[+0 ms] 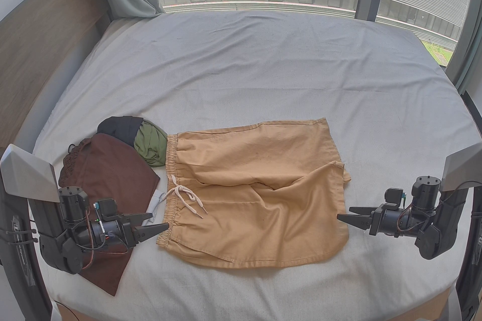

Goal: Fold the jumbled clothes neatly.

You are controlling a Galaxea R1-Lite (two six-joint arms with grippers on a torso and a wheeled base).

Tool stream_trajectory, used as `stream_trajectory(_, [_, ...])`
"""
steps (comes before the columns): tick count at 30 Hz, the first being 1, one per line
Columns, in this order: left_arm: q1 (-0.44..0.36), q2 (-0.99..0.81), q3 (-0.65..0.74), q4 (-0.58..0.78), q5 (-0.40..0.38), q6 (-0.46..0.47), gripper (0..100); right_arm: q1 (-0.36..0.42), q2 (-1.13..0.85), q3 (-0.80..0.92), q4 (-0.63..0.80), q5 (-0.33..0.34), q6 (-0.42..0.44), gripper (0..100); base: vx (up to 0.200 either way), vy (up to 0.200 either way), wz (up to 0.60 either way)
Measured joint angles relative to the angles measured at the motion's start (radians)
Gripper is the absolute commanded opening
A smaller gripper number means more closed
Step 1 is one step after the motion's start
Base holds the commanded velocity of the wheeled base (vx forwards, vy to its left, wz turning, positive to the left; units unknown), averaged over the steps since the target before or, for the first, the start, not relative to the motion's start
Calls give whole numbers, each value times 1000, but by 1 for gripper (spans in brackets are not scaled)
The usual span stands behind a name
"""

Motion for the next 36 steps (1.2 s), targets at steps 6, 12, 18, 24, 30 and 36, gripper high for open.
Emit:
stream_trajectory(6, [2,27,7,0,0,2,100,0,3,-1,0,-1,0,100,0,0,0])
stream_trajectory(12, [3,55,9,0,0,39,100,0,5,-2,0,-1,0,100,0,0,0])
stream_trajectory(18, [7,86,7,0,1,49,100,1,5,-3,0,-1,0,100,0,0,0])
stream_trajectory(24, [9,125,2,0,2,48,100,2,5,-3,0,-2,-1,100,0,0,0])
stream_trajectory(30, [9,173,-11,-1,9,43,100,2,9,-3,0,-2,-2,100,0,0,0])
stream_trajectory(36, [4,207,-29,-3,16,14,100,3,10,-6,0,-2,-2,100,0,0,0])
